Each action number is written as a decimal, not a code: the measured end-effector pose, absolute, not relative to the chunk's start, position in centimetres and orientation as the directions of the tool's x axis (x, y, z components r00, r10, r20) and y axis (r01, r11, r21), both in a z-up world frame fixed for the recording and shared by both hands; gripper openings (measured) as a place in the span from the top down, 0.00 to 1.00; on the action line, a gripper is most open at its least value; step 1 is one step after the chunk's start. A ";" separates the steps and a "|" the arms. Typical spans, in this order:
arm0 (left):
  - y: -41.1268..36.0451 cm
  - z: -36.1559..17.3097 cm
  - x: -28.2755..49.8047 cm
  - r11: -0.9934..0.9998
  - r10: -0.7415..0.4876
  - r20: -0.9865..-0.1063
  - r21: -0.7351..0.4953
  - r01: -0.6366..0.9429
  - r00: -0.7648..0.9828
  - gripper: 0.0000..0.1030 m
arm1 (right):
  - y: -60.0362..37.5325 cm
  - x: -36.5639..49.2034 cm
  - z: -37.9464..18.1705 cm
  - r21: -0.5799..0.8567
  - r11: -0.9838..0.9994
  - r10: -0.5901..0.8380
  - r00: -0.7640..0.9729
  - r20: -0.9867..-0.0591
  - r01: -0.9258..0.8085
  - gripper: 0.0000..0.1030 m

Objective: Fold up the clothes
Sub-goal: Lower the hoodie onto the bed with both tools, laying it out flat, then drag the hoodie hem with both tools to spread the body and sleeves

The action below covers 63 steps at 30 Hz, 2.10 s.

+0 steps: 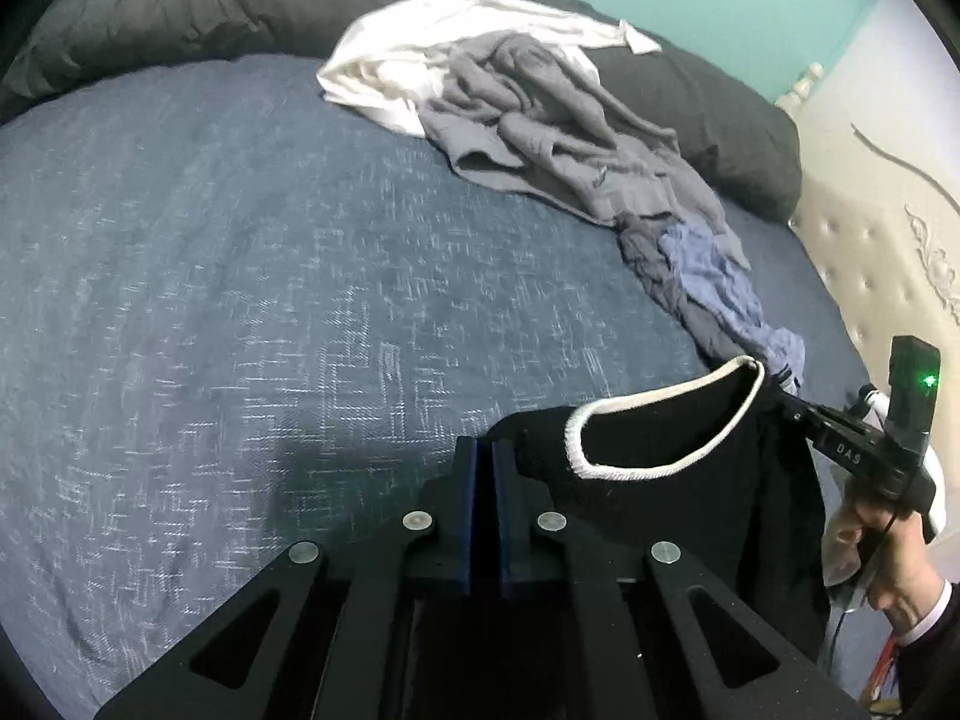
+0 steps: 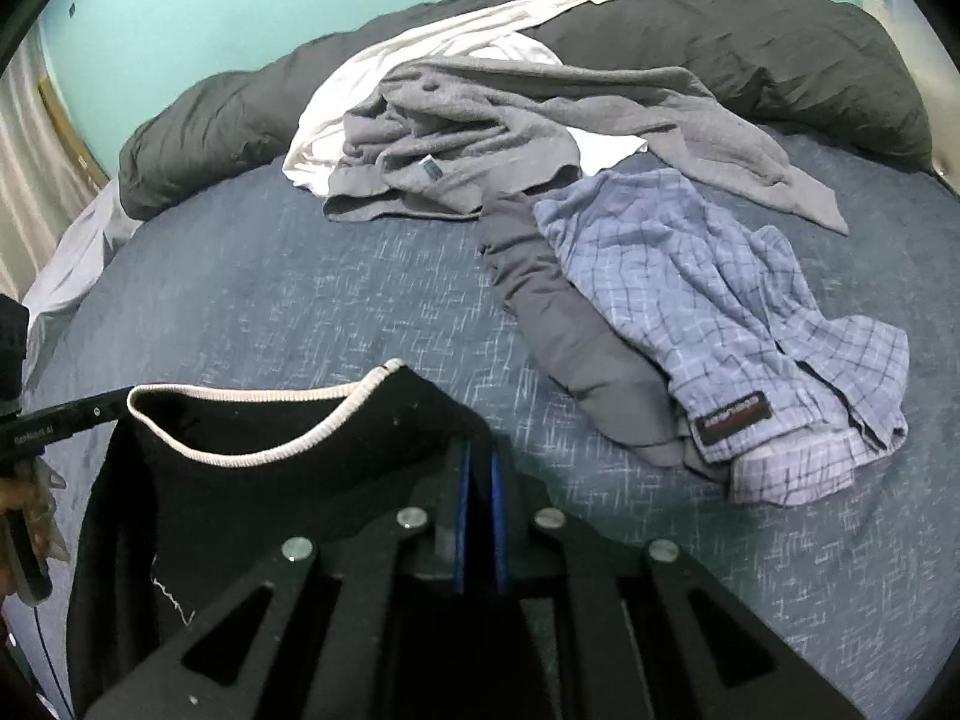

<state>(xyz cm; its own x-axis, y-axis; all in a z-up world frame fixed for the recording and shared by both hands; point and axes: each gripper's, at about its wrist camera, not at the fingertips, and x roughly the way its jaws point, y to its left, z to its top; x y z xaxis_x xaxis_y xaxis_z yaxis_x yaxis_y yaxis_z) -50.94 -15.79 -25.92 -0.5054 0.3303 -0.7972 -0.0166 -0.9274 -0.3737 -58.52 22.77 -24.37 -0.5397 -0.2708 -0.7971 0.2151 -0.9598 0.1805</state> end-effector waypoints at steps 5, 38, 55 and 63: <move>-15.6 -27.7 -51.4 -0.899 0.377 -0.799 -0.437 0.022 -0.468 0.92 | 22.7 -59.4 -27.3 0.223 -0.957 -0.282 -0.416 -0.865 0.184 0.91; -17.0 -24.7 -22.9 -0.922 0.373 -0.856 -0.386 -0.036 -0.358 0.60 | 21.5 -33.5 -23.6 0.371 -0.888 -0.434 -0.224 -0.873 0.273 0.42; -17.6 -27.8 -15.5 -0.922 0.365 -0.875 -0.388 0.008 -0.319 0.58 | 18.5 -29.3 -28.7 0.159 -0.937 -0.227 -0.196 -0.954 0.311 0.75; -16.6 -27.7 -14.9 -0.925 0.375 -0.873 -0.377 -0.058 -0.311 0.83 | 21.0 -29.5 -26.2 0.204 -0.931 -0.287 -0.261 -0.922 0.302 0.97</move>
<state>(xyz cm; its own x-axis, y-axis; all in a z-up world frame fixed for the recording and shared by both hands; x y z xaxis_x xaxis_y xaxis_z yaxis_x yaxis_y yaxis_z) -14.85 -16.55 -27.67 -0.3106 0.3754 -0.8733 -0.0583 -0.9245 -0.3767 -29.54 20.97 -26.24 -0.2609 -0.2866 -0.9218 0.3019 -0.9312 0.2041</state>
